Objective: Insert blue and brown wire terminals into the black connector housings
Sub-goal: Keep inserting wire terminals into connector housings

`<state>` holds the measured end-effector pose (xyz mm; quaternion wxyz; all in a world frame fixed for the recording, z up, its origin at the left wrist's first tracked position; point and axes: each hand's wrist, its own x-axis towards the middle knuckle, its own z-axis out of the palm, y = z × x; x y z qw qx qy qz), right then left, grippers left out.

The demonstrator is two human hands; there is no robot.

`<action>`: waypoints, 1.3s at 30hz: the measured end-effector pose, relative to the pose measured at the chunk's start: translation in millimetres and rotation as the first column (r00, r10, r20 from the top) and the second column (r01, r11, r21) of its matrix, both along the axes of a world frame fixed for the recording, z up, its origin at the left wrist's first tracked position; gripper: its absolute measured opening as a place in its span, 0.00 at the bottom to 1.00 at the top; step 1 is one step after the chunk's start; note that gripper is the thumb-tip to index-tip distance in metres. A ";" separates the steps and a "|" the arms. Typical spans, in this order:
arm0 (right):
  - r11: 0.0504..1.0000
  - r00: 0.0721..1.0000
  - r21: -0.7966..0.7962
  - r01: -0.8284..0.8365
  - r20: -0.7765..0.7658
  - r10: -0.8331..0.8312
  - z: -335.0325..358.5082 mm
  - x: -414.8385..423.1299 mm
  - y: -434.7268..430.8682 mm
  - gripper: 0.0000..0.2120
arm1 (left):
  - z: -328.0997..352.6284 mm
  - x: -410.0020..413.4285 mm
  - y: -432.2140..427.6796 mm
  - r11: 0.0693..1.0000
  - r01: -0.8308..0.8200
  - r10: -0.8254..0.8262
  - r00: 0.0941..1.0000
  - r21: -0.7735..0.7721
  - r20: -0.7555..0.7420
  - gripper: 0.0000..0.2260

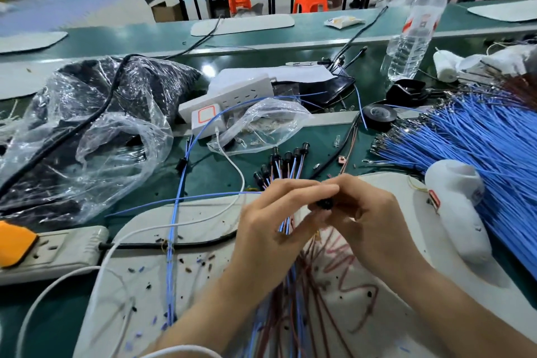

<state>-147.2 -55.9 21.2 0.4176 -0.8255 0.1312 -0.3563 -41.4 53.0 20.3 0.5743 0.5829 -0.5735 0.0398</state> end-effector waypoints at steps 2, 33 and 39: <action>0.992 0.999 0.117 -0.035 0.039 0.031 -1.1 -0.8 0.8 0.17 | -0.4 -0.5 -0.1 1.000 -0.018 0.018 1.000 -0.008 -0.004 0.13; 0.995 0.995 -0.016 -0.099 -0.015 0.098 -0.6 -0.5 -9.9 0.11 | -5.6 2.8 -1.2 0.998 -0.027 0.029 0.999 0.053 -0.036 0.10; 0.952 1.000 -0.306 0.012 -0.022 -0.019 -1.1 0.1 -13.8 0.04 | -6.7 4.0 -2.2 0.998 -0.034 0.037 0.998 0.060 -0.042 0.11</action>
